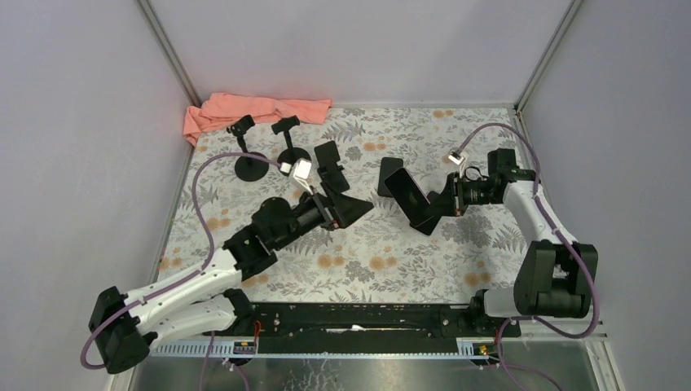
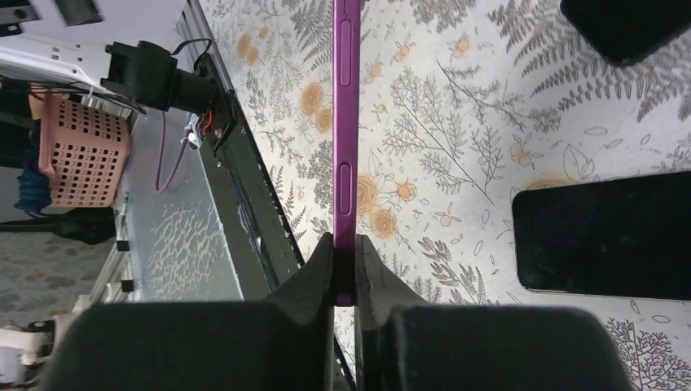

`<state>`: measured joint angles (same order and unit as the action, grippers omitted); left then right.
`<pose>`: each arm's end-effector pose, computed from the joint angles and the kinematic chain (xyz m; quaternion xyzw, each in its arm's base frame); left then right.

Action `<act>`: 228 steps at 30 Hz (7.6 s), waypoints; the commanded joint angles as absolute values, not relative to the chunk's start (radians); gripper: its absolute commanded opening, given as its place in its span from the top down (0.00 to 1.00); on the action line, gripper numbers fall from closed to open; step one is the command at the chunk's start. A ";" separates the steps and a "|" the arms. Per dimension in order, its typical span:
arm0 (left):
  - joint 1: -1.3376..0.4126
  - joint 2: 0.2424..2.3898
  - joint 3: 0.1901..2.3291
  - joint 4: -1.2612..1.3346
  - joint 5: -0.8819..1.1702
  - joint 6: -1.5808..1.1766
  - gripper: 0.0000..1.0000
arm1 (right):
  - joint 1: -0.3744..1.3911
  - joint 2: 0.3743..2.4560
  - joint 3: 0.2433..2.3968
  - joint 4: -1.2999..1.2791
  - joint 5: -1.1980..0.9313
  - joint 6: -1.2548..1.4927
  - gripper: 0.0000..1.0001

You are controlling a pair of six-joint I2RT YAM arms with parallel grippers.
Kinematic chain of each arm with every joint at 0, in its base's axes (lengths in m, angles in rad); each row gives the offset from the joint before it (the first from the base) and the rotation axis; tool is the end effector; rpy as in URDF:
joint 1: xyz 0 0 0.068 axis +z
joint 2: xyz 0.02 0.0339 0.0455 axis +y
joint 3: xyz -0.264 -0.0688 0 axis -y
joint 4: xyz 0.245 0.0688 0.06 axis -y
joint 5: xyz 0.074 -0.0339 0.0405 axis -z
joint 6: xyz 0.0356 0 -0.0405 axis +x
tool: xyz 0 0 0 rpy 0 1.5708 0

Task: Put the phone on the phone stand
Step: Pick up the phone at the center of the board, then place the phone on the phone stand.

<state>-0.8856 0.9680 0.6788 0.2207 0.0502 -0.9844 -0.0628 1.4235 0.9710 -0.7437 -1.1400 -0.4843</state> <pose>0.1452 -0.1804 0.3111 -0.0190 0.7306 -0.5598 0.3904 0.2619 0.0159 0.2388 -0.2713 0.7879 0.4681 0.2942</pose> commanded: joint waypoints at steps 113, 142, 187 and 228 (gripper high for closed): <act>-0.318 1.222 1.039 0.158 0.666 -0.227 1.00 | -0.071 0.975 0.753 -0.464 -0.980 -0.420 0.01; -0.190 1.658 1.302 0.100 0.740 -0.043 1.00 | -0.071 0.991 0.746 -0.463 -0.971 -0.425 0.01; -0.104 1.952 1.426 0.099 0.866 0.029 0.97 | -0.071 1.013 0.741 -0.463 -0.971 -0.431 0.00; -0.104 1.738 1.295 0.197 0.660 0.006 0.40 | -0.071 1.013 0.741 -0.468 -0.988 -0.434 0.00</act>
